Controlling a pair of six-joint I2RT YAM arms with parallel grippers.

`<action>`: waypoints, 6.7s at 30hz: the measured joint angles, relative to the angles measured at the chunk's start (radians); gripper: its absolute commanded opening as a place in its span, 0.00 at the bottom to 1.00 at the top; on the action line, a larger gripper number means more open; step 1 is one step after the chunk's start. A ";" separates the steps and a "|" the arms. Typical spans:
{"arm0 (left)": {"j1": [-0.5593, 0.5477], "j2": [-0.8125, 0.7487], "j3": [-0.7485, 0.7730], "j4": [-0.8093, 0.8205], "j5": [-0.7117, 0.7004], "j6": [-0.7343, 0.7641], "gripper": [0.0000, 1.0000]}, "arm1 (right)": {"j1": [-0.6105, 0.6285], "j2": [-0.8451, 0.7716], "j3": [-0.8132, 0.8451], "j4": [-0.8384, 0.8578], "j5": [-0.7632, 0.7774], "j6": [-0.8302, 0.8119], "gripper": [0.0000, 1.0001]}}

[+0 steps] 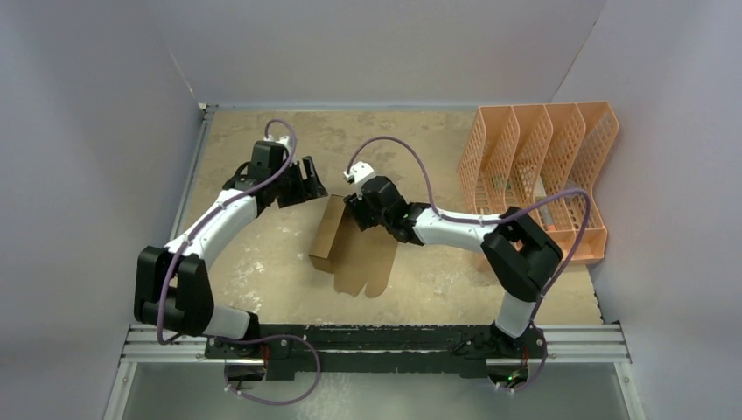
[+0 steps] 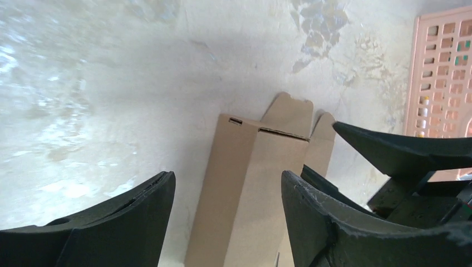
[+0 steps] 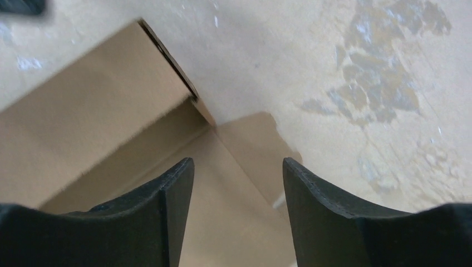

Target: Fold the paper box

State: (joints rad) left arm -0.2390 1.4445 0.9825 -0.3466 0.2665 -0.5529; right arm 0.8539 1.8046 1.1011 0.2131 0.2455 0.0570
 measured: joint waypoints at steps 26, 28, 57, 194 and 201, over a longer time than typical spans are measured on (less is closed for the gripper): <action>-0.400 0.048 0.190 -0.343 -0.478 0.110 0.72 | -0.286 -0.223 -0.243 -0.160 -0.270 0.318 0.93; -0.400 0.057 0.190 -0.348 -0.490 0.117 0.72 | -0.299 -0.221 -0.252 -0.159 -0.293 0.333 0.93; -0.001 -0.075 -0.132 -0.071 -0.088 0.048 0.60 | -0.332 -0.187 -0.218 -0.115 -0.496 0.392 0.85; 0.077 0.427 0.394 0.051 0.430 0.850 0.49 | -0.391 -0.263 -0.041 -0.288 -0.429 -0.405 0.52; 0.069 0.435 0.435 0.000 0.440 0.885 0.32 | -0.391 -0.228 0.024 -0.312 -0.443 -0.454 0.26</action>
State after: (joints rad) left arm -0.1696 1.8797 1.4178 -0.3470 0.7067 0.3325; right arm 0.4625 1.5764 1.1248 -0.0986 -0.1970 -0.3965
